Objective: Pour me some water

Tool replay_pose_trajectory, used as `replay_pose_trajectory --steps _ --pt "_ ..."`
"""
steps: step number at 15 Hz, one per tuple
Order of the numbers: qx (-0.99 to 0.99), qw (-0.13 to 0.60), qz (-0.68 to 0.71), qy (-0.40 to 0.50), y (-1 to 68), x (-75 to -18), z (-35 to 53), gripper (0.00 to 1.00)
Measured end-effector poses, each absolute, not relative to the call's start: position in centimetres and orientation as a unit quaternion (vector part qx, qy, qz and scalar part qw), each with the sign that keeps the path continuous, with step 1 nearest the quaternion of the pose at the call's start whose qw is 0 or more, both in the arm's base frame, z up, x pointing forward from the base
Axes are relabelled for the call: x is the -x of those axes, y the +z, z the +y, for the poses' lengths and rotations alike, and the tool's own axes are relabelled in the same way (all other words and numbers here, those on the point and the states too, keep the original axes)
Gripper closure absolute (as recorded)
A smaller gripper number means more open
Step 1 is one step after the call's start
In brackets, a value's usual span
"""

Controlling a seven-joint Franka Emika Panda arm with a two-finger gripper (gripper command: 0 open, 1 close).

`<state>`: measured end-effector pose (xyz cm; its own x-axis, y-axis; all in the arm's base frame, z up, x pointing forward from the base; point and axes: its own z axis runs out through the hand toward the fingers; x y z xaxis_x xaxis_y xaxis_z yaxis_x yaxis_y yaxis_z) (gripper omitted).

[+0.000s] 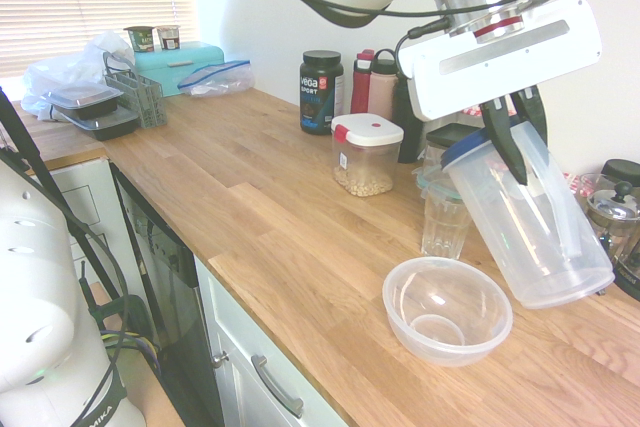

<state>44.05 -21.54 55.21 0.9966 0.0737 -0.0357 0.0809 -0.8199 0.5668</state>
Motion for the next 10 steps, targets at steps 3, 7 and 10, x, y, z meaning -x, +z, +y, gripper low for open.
replay_pose_trajectory --steps 3,7,10 --pt "-0.949 0.312 0.047 -0.011 53.2 -44.4 -19.6 1.00" --pt "-0.943 0.328 0.051 -0.016 51.9 -44.6 -18.4 1.00" --pt "-0.939 0.338 0.051 -0.018 51.5 -45.0 -18.2 1.00"
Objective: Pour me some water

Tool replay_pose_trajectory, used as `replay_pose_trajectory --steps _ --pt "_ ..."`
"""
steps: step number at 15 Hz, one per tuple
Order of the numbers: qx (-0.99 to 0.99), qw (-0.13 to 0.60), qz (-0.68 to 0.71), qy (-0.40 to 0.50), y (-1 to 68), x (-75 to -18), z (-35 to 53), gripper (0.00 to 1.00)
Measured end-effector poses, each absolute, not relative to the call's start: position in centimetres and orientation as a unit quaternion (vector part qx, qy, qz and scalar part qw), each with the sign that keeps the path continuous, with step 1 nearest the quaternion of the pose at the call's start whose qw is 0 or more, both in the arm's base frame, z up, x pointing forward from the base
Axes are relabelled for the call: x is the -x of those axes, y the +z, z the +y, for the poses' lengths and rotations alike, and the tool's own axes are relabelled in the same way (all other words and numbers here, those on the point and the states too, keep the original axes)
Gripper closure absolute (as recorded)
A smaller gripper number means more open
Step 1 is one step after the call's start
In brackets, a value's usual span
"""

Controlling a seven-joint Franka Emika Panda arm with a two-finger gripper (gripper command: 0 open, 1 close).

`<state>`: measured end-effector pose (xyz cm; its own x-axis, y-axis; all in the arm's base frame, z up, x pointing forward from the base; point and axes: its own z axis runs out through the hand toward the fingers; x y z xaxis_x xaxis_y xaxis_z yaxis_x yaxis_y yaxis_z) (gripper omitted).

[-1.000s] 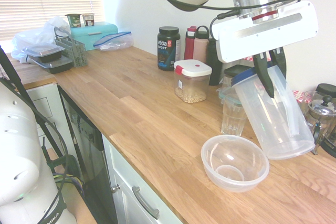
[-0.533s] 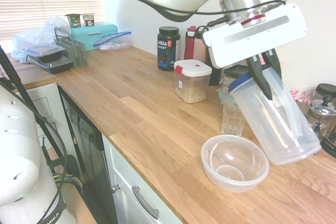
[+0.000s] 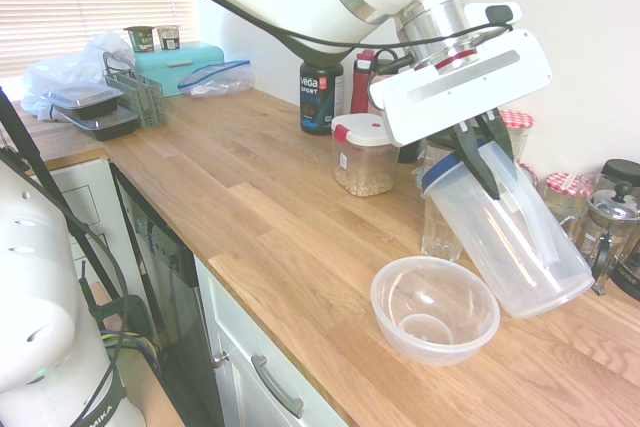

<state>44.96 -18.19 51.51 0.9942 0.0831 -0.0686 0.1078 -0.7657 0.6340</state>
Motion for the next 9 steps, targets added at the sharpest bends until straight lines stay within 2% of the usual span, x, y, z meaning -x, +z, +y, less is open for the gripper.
replay_pose_trajectory --steps 9 --pt "-0.934 0.357 0.013 -0.028 49.5 -49.0 -18.7 1.00"
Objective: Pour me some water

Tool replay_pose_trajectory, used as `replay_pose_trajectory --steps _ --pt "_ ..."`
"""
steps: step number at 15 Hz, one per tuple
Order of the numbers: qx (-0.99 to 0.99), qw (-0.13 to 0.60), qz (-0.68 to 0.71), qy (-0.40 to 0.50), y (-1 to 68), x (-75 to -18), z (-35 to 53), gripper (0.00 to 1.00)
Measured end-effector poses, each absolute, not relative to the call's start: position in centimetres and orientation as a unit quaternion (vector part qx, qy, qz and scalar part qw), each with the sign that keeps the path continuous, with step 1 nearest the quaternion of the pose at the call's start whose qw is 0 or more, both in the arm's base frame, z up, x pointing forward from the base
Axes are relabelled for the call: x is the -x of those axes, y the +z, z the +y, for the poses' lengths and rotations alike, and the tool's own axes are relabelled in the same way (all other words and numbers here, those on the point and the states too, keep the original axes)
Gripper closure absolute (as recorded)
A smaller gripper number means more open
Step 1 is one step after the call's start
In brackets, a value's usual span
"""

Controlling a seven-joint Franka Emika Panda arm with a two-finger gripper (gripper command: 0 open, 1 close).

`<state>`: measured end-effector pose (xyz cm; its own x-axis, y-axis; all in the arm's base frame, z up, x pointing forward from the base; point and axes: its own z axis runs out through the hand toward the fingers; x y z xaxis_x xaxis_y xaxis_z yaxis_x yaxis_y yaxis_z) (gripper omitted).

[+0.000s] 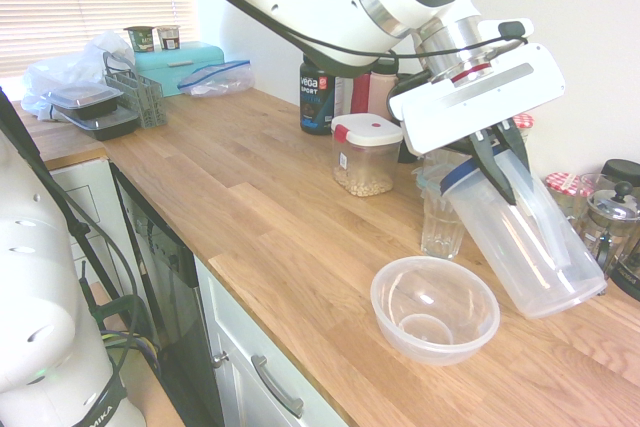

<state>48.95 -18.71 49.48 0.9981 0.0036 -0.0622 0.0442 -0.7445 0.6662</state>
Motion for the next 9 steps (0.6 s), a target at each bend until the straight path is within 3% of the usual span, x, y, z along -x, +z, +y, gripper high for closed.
replay_pose_trajectory --steps 9 --pt "-0.934 0.356 -0.003 -0.030 49.05 -49.56 -18.46 1.00"
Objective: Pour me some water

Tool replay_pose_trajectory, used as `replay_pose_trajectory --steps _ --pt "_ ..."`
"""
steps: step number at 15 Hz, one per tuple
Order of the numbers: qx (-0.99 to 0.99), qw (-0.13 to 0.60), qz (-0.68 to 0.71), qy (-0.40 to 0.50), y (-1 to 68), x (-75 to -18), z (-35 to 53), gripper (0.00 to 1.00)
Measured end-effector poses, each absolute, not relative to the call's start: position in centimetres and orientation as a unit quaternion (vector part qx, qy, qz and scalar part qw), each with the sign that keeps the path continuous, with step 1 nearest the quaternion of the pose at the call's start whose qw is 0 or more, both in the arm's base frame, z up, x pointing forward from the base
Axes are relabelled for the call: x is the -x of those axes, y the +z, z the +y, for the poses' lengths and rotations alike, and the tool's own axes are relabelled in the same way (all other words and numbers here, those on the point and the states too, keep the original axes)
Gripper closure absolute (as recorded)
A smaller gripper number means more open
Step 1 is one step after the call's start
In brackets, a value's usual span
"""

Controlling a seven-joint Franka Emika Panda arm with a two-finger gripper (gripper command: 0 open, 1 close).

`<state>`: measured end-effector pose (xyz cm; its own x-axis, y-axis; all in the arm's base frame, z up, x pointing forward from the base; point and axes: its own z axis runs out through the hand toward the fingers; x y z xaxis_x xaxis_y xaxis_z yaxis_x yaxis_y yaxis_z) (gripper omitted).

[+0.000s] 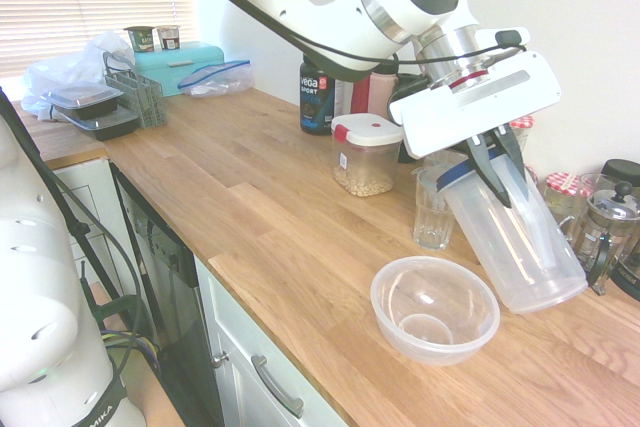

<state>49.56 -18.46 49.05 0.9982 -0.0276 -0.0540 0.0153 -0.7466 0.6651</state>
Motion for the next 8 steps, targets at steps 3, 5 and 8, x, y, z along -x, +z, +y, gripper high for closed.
replay_pose_trajectory --steps 3,5,8 --pt "-0.945 0.326 -0.024 0.009 53.6 -48.2 -19.5 1.00" --pt "-0.959 0.277 -0.036 0.053 59.1 -45.3 -20.0 1.00" --pt "-0.975 0.186 -0.059 0.102 63.8 -40.4 -18.1 1.00"
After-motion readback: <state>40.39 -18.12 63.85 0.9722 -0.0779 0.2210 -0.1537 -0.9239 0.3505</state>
